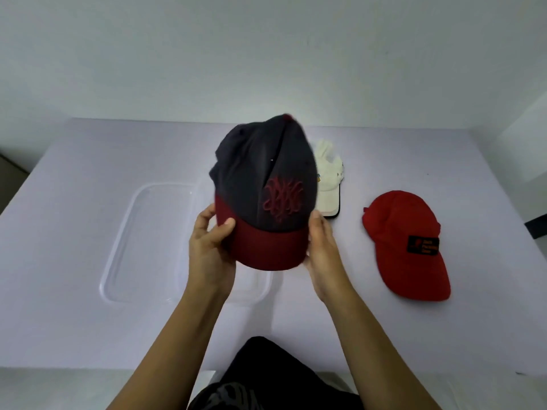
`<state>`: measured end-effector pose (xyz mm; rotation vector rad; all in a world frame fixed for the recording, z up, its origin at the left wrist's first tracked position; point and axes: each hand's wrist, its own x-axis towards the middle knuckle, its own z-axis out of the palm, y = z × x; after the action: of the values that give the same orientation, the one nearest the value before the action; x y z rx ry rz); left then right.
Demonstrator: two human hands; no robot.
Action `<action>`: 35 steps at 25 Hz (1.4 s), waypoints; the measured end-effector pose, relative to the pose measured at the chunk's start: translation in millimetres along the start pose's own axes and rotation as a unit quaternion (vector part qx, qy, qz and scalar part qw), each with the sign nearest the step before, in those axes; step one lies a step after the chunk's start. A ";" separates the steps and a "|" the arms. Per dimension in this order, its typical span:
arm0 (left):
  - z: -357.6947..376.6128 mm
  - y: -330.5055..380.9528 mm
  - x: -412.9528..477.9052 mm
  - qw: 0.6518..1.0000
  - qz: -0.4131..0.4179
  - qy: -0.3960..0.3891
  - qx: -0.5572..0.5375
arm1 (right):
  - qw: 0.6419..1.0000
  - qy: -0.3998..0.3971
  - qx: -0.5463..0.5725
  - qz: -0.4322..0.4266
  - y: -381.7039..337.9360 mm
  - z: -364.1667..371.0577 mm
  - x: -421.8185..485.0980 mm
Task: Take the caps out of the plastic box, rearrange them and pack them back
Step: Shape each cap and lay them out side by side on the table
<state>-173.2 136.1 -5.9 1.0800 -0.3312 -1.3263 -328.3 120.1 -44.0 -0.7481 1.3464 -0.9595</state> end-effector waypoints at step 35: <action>71.5 -121.4 -8.5 0.911 -0.377 0.153 0.064 | 0.883 0.190 0.341 0.263 24.1 -115.4 -4.2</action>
<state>-302.8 127.7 -61.2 1.5914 0.2782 -1.7834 -439.3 144.5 -75.7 0.3536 1.3079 -1.0585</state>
